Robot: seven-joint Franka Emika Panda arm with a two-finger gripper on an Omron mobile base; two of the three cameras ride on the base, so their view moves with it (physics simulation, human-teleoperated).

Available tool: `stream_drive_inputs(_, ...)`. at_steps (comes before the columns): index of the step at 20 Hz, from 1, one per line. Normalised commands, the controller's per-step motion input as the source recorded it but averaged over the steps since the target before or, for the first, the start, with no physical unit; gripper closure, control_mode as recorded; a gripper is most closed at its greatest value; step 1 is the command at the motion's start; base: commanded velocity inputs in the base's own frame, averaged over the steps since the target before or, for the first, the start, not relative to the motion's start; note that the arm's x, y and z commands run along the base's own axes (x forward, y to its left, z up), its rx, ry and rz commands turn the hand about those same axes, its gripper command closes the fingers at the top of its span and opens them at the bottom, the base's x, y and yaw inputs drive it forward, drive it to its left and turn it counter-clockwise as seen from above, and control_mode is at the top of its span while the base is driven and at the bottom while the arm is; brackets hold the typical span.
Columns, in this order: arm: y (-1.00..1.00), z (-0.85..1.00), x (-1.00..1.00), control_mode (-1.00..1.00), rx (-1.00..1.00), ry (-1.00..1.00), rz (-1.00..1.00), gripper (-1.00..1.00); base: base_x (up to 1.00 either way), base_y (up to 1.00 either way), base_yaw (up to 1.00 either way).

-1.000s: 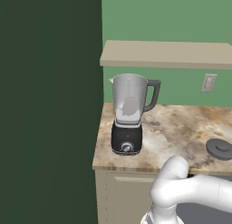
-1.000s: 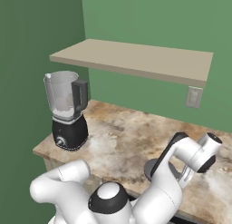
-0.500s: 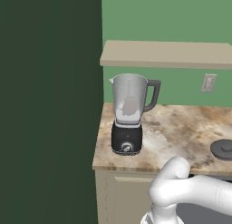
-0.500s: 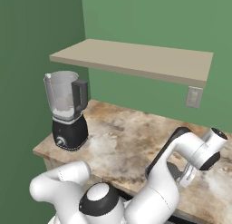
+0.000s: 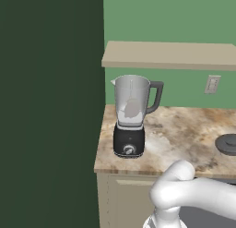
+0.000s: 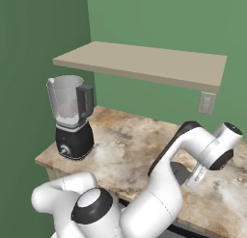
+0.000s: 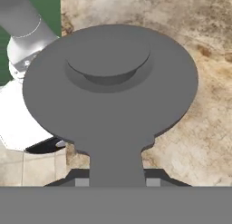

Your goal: Grab the onion and lemon from the fridge, place them in the blender, close the lid, and turn on the blender to create a marinade.

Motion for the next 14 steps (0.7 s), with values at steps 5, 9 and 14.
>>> stream_drive_inputs(5, 0.32, 0.59, 0.00, -1.00, 0.00, -0.03, -0.07, 1.00, 0.00, 0.00, 0.00)
stream_drive_inputs(9, 0.44, 0.65, 0.00, -1.00, 0.00, -0.11, -0.08, 1.00, 0.00, 0.00, 0.00)
stream_drive_inputs(14, 0.47, 0.67, 0.00, -1.00, 0.00, -0.20, -0.05, 1.00, 0.00, 0.00, 0.00)
